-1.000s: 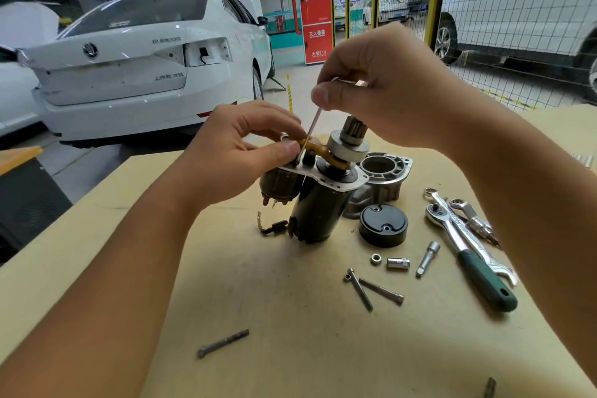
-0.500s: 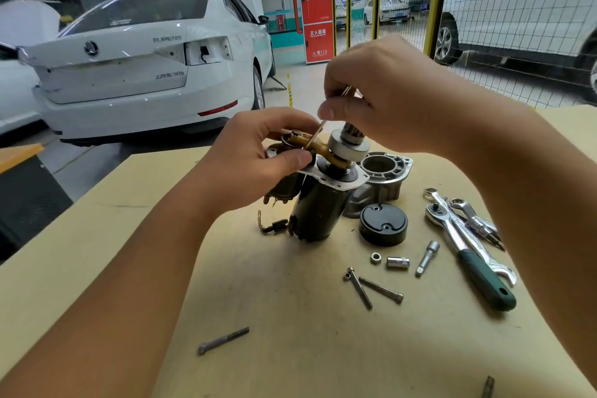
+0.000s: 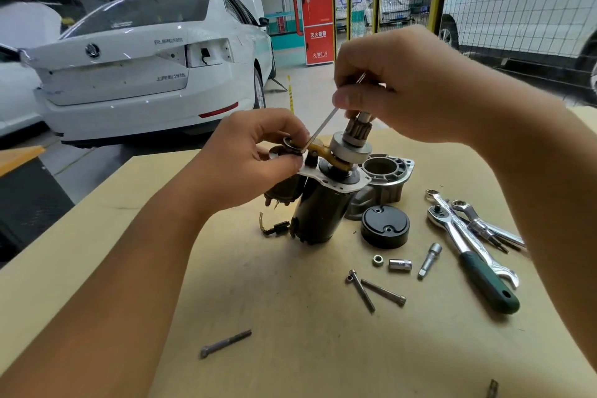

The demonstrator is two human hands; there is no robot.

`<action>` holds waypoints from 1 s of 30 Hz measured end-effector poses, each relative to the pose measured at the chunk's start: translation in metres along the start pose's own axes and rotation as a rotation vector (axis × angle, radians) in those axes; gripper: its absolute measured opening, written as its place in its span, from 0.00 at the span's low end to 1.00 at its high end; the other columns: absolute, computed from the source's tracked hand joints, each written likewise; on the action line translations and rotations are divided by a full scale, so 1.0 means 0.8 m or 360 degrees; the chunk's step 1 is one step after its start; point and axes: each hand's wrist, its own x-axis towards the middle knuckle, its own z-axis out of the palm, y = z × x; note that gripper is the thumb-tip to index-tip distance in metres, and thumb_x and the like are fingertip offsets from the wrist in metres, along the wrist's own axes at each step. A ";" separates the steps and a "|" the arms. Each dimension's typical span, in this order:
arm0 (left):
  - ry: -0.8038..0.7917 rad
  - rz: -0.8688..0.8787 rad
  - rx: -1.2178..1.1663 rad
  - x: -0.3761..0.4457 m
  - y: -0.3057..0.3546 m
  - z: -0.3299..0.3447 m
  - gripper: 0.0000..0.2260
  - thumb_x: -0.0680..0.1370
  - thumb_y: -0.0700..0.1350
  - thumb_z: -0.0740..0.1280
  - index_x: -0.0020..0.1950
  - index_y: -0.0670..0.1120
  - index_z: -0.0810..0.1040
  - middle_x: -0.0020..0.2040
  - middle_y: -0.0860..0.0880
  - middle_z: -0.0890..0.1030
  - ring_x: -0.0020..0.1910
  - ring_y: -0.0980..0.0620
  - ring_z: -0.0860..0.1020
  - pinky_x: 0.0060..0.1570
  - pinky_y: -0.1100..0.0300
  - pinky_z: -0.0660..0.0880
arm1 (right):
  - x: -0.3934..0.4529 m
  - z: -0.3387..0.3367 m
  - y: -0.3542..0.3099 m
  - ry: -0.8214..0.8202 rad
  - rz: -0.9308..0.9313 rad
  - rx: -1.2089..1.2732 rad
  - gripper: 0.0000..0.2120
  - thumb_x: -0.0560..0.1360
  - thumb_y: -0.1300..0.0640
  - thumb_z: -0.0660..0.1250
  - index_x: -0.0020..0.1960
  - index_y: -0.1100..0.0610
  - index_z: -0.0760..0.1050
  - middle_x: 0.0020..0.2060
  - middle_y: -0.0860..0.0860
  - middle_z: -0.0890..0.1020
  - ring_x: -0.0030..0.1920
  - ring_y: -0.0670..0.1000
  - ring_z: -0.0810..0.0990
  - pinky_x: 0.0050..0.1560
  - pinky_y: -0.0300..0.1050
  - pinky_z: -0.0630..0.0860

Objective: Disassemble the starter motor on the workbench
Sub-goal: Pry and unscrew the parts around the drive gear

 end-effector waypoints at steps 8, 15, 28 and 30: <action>-0.0126 0.0150 0.0476 -0.001 0.014 -0.011 0.10 0.79 0.38 0.74 0.55 0.52 0.88 0.57 0.52 0.82 0.55 0.54 0.81 0.56 0.53 0.81 | -0.004 -0.002 0.004 0.0059 0.0097 0.0119 0.03 0.79 0.54 0.68 0.48 0.50 0.75 0.41 0.43 0.81 0.43 0.41 0.82 0.45 0.44 0.80; -0.0114 0.0106 0.1129 -0.002 0.042 -0.003 0.08 0.83 0.47 0.67 0.53 0.61 0.84 0.60 0.60 0.78 0.56 0.51 0.78 0.47 0.53 0.72 | -0.005 -0.002 0.002 0.0119 0.0118 0.0111 0.05 0.79 0.53 0.69 0.49 0.55 0.77 0.42 0.49 0.83 0.43 0.48 0.84 0.46 0.57 0.82; -0.0095 0.0242 0.1105 -0.002 0.033 0.001 0.03 0.82 0.49 0.65 0.52 0.57 0.72 0.66 0.54 0.76 0.62 0.48 0.73 0.56 0.42 0.74 | -0.006 0.001 -0.001 0.0170 0.0117 0.0341 0.08 0.79 0.52 0.65 0.52 0.56 0.75 0.41 0.47 0.82 0.42 0.42 0.85 0.43 0.43 0.83; -0.0051 0.0278 0.0997 -0.001 0.032 -0.001 0.05 0.80 0.49 0.64 0.51 0.55 0.68 0.65 0.51 0.77 0.62 0.47 0.74 0.56 0.39 0.75 | -0.006 0.001 -0.001 0.0166 0.0121 0.0357 0.07 0.79 0.53 0.65 0.52 0.57 0.75 0.41 0.48 0.83 0.42 0.43 0.85 0.43 0.44 0.83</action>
